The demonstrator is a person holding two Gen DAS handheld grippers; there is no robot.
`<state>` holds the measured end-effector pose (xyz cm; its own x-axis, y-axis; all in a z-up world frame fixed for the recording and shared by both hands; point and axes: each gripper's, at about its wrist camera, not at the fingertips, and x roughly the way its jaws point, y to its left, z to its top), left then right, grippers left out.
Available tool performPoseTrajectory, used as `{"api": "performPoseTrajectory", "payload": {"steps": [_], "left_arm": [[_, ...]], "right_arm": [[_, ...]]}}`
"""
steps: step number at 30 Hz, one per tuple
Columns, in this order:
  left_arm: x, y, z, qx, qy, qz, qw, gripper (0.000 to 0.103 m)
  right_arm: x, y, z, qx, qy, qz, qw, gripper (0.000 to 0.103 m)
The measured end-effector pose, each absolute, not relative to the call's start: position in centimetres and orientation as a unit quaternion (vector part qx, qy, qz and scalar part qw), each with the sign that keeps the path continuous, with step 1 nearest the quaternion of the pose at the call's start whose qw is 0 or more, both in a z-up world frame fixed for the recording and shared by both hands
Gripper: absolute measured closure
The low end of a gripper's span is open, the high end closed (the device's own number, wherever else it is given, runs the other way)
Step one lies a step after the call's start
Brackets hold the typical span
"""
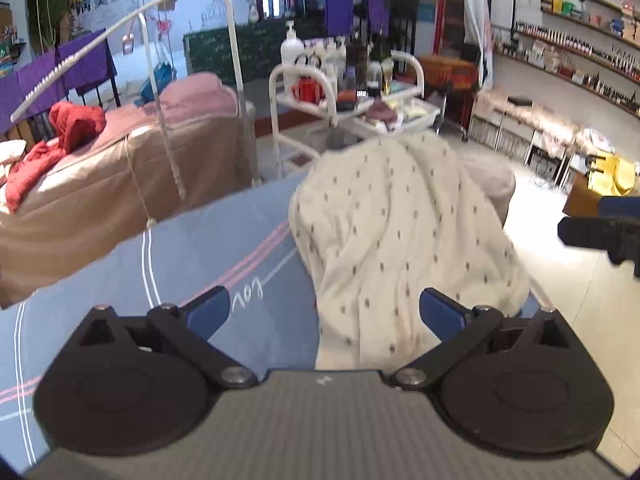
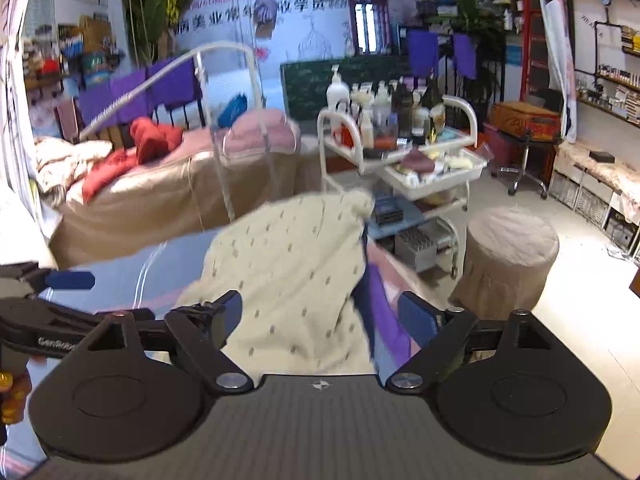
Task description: Fold small clothes
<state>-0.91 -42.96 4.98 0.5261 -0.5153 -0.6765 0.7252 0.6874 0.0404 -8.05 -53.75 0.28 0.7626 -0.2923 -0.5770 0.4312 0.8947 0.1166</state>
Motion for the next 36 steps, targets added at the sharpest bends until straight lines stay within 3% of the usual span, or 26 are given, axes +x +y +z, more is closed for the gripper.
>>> {"api": "performPoseTrajectory", "payload": {"steps": [22, 36], "left_arm": [[-1.4, -42.5, 5.2, 0.178, 0.385, -0.33, 0.843, 0.0], [-1.7, -42.8, 5.4, 0.192, 0.366, -0.32, 0.852, 0.0]], "right_arm": [[-6.2, -52.6, -1.5, 0.109, 0.362, -0.208, 0.902, 0.0], [-5.8, -52.5, -1.7, 0.099, 0.369, -0.215, 0.899, 0.0]]}}
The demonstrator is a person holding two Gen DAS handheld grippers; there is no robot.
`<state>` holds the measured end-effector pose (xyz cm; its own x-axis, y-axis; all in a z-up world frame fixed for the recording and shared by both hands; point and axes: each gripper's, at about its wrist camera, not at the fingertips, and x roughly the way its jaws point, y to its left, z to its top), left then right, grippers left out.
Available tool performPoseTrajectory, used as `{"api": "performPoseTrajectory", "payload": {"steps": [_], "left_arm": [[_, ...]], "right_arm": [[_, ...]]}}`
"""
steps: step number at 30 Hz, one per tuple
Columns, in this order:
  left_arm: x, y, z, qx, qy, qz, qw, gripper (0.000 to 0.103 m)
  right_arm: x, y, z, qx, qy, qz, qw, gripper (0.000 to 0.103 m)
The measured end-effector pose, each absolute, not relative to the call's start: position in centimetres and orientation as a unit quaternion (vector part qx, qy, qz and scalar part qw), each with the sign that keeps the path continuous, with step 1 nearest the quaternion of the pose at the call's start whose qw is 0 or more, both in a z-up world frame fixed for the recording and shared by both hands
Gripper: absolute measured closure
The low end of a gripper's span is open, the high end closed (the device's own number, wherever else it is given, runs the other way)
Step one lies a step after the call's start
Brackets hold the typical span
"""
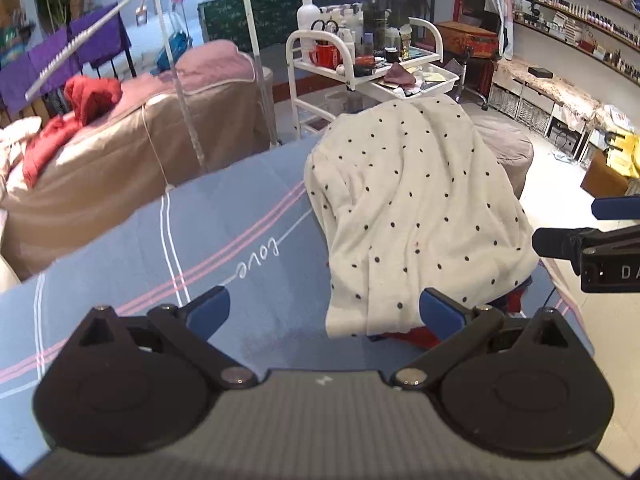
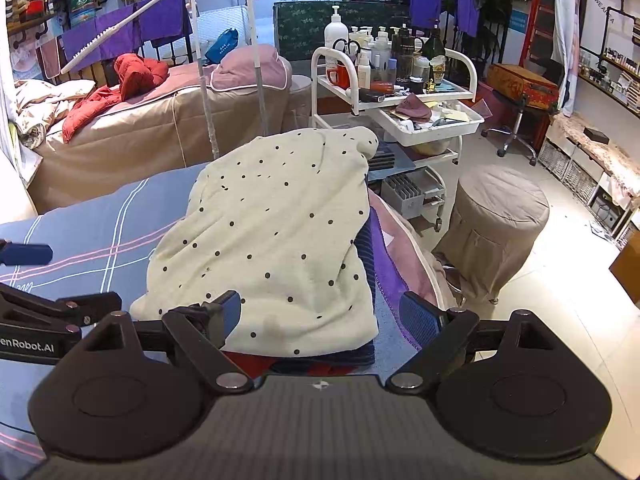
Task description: Fold small clothes
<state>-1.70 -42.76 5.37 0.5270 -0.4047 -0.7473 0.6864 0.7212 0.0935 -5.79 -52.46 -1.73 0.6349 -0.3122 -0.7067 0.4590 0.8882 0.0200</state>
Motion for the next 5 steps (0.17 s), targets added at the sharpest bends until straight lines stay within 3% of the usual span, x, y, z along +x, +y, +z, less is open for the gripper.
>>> {"api": "performPoseTrajectory", "payload": {"steps": [5], "left_arm": [[-1.58, -42.98, 5.49, 0.188, 0.382, -0.324, 0.845, 0.0]], "right_arm": [[-5.71, -52.49, -1.63, 0.096, 0.37, -0.218, 0.898, 0.0]]}}
